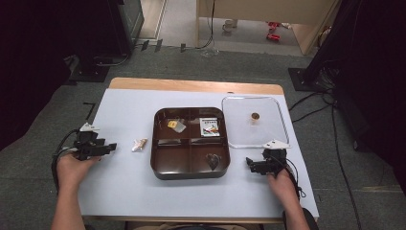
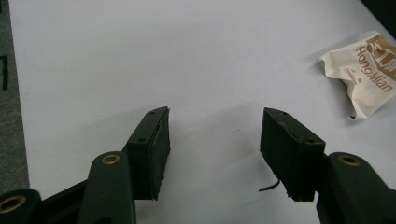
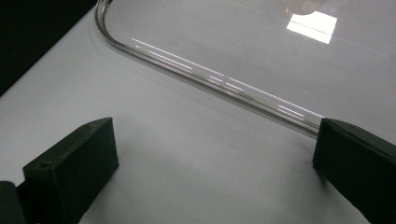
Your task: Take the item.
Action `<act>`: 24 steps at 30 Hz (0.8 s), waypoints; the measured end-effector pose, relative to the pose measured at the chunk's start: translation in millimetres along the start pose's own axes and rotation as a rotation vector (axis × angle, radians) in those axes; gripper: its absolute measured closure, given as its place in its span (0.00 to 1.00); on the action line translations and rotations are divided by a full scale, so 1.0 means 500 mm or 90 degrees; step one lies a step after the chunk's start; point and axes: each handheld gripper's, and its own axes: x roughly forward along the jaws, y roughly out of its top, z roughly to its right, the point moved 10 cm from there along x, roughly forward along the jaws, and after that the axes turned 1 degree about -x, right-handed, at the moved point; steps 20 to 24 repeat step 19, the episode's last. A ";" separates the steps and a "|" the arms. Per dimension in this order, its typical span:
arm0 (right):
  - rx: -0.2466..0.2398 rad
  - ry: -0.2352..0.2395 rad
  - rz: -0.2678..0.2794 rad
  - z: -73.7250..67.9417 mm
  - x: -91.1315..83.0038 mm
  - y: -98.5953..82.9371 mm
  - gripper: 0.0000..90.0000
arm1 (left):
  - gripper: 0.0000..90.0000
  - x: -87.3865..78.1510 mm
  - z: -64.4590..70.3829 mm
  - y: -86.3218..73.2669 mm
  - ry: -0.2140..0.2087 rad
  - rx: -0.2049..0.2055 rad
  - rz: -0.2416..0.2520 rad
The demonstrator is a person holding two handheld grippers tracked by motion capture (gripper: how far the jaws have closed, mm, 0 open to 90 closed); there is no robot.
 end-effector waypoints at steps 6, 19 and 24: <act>0.001 0.001 -0.001 -0.001 0.000 0.000 0.00 | 0.40 0.003 0.006 -0.003 -0.005 0.011 0.005; 0.000 0.000 0.000 0.000 0.000 0.000 0.00 | 0.30 0.005 0.013 -0.007 -0.017 0.013 0.036; 0.000 0.000 0.000 0.000 0.000 0.000 0.00 | 0.30 0.005 0.013 -0.007 -0.017 0.013 0.036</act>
